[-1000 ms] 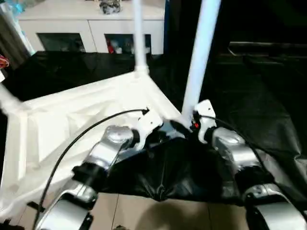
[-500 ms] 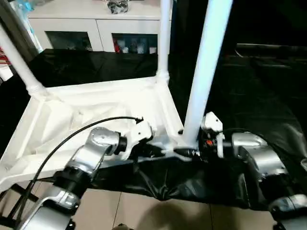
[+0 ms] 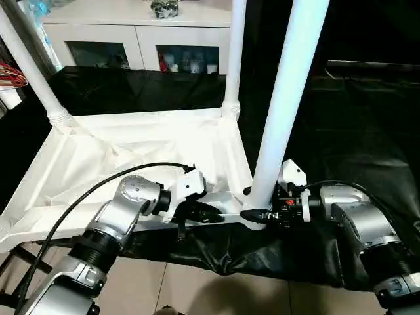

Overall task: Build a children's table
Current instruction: Rotate leg to tighten

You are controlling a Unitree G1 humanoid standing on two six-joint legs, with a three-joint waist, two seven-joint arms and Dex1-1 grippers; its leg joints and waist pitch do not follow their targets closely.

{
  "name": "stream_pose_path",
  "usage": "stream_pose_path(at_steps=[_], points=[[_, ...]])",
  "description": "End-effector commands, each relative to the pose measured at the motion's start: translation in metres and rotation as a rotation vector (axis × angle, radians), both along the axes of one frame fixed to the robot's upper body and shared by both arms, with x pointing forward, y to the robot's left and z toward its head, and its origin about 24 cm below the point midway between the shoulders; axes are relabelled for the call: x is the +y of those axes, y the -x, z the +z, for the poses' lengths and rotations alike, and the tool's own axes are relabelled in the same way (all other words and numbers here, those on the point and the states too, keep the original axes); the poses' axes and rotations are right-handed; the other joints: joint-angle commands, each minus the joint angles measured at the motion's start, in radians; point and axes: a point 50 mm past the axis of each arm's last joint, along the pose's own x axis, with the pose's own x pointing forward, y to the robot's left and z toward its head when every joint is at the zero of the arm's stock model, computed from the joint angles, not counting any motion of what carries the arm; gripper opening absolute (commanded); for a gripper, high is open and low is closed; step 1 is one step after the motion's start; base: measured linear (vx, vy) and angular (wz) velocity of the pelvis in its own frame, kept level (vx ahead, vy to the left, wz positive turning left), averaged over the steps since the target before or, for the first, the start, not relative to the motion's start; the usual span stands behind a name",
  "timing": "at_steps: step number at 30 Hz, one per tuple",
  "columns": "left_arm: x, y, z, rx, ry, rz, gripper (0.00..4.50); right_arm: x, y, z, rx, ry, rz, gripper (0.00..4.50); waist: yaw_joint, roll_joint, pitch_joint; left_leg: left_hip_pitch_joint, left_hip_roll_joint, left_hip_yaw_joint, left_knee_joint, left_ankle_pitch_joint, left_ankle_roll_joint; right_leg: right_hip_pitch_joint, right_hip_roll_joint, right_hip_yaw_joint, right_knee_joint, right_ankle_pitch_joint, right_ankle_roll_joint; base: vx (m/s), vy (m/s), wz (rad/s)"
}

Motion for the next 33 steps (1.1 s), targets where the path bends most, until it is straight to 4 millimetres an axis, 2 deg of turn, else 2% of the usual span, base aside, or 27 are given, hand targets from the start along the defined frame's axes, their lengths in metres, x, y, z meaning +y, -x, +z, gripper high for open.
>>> stream_pose_path(at_steps=[1,2,4,5,6,8,10,12,14,15,16,19,22,25,27,29,33], points=[[-0.015,-0.018,0.020,-0.111,0.060,0.105,0.00,0.017,-0.006,-0.013,-0.004,0.003,-0.116,2.78,-0.006,-0.017,-0.078,0.013,0.032,-0.005,-0.068,-0.203,0.064,0.057,-0.054,0.045,-0.073,-0.294,-0.198,0.000,0.000,0.00],[-0.018,-0.022,0.020,-0.119,0.062,0.150,0.00,0.019,-0.013,-0.017,-0.014,0.018,-0.213,2.78,-0.013,-0.015,-0.074,0.015,0.029,-0.006,-0.070,-0.222,0.044,0.054,-0.055,0.044,-0.079,-0.336,-0.190,0.000,0.000,0.00],[-0.023,-0.029,0.022,-0.136,0.066,0.213,0.00,0.021,-0.025,-0.021,-0.039,0.038,-0.373,2.77,-0.024,-0.017,-0.075,0.015,0.025,-0.008,-0.072,-0.239,0.020,0.057,-0.056,0.041,-0.083,-0.382,-0.171,0.000,0.000,0.00],[-0.025,-0.031,0.022,-0.144,0.064,0.236,0.00,0.022,-0.028,-0.022,-0.040,0.038,-0.423,2.77,-0.030,-0.015,-0.076,0.013,0.025,-0.011,-0.073,-0.241,0.015,0.060,-0.056,0.039,-0.084,-0.384,-0.162,0.000,0.000,0.00],[-0.027,-0.034,0.023,-0.150,0.064,0.269,0.00,0.023,-0.034,-0.024,-0.034,0.035,-0.504,2.77,-0.032,-0.012,-0.076,0.015,0.025,-0.011,-0.073,-0.248,0.016,0.058,-0.056,0.040,-0.085,-0.382,-0.163,0.000,0.000,0.00],[-0.036,-0.043,0.025,-0.167,0.062,0.378,0.00,0.027,-0.045,-0.027,-0.018,0.027,-0.709,2.75,-0.045,-0.013,-0.076,0.014,0.023,-0.008,-0.072,-0.245,0.023,0.055,-0.053,0.042,-0.084,-0.346,-0.178,0.000,0.000,0.00],[-0.043,-0.047,0.025,-0.173,0.071,0.434,0.00,0.034,-0.049,-0.028,-0.024,0.030,-0.771,2.75,-0.045,-0.010,-0.080,0.018,0.022,-0.008,-0.069,-0.236,0.019,0.056,-0.053,0.040,-0.084,-0.334,-0.181,0.000,0.000,0.00],[-0.045,-0.047,0.026,-0.175,0.073,0.445,0.00,0.036,-0.050,-0.028,-0.029,0.030,-0.781,2.74,-0.042,-0.011,-0.083,0.011,0.022,-0.008,-0.067,-0.202,0.035,0.063,-0.054,0.042,-0.076,-0.267,-0.194,0.000,0.000,0.00],[-0.054,-0.047,0.025,-0.195,0.076,0.442,0.00,0.052,-0.050,-0.025,-0.064,0.013,-0.738,2.74,-0.041,-0.014,-0.088,0.010,0.023,-0.006,-0.063,-0.169,0.059,0.063,-0.053,0.043,-0.069,-0.199,-0.212,0.000,0.000,0.00],[-0.056,-0.046,0.025,-0.202,0.074,0.428,0.00,0.057,-0.049,-0.024,-0.076,-0.002,-0.701,3.09,-0.038,-0.013,-0.089,0.007,0.022,-0.005,-0.061,-0.133,0.084,0.066,-0.053,0.042,-0.062,-0.139,-0.233,0.000,0.000,0.00],[-0.057,-0.045,0.025,-0.205,0.073,0.420,0.00,0.059,-0.048,-0.024,-0.080,-0.009,-0.684,3.30,-0.037,-0.013,-0.088,0.007,0.023,-0.004,-0.060,-0.131,0.090,0.066,-0.053,0.042,-0.062,-0.133,-0.237,0.000,0.000,0.00],[-0.057,-0.043,0.023,-0.203,0.075,0.395,0.00,0.060,-0.047,-0.023,-0.057,-0.038,-0.658,3.46,-0.037,-0.014,-0.084,0.008,0.024,-0.004,-0.062,-0.155,0.102,0.068,-0.053,0.040,-0.065,-0.168,-0.238,0.000,0.000,0.00],[-0.055,-0.038,0.020,-0.196,0.073,0.342,0.00,0.058,-0.045,-0.021,-0.094,-0.032,-0.597,3.79,-0.038,-0.013,-0.082,0.011,0.025,-0.005,-0.065,-0.194,0.086,0.066,-0.055,0.040,-0.073,-0.230,-0.223,0.000,0.000,0.00],[-0.052,-0.036,0.019,-0.188,0.071,0.321,0.00,0.055,-0.043,-0.021,-0.100,-0.035,-0.553,3.79,-0.039,-0.012,-0.082,0.012,0.026,-0.005,-0.066,-0.206,0.081,0.065,-0.054,0.041,-0.073,-0.234,-0.222,0.000,0.000,0.00],[-0.047,-0.030,0.017,-0.178,0.077,0.254,0.00,0.047,-0.039,-0.021,-0.105,-0.040,-0.472,3.79,-0.038,-0.014,-0.082,0.008,0.026,-0.006,-0.066,-0.206,0.086,0.070,-0.055,0.041,-0.071,-0.223,-0.223,0.000,0.000,0.00],[-0.047,-0.029,0.016,-0.175,0.077,0.244,0.00,0.046,-0.038,-0.020,-0.103,-0.043,-0.459,3.79,-0.040,-0.012,-0.082,0.009,0.028,-0.005,-0.065,-0.194,0.095,0.067,-0.054,0.042,-0.069,-0.201,-0.234,0.000,0.000,0.00],[-0.036,-0.020,0.015,-0.147,0.071,0.134,0.00,0.034,-0.025,-0.018,-0.092,-0.044,-0.277,3.79,-0.036,-0.010,-0.079,0.011,0.031,-0.005,-0.067,-0.220,0.096,0.066,-0.053,0.041,-0.072,-0.232,-0.231,0.000,0.000,0.00]])
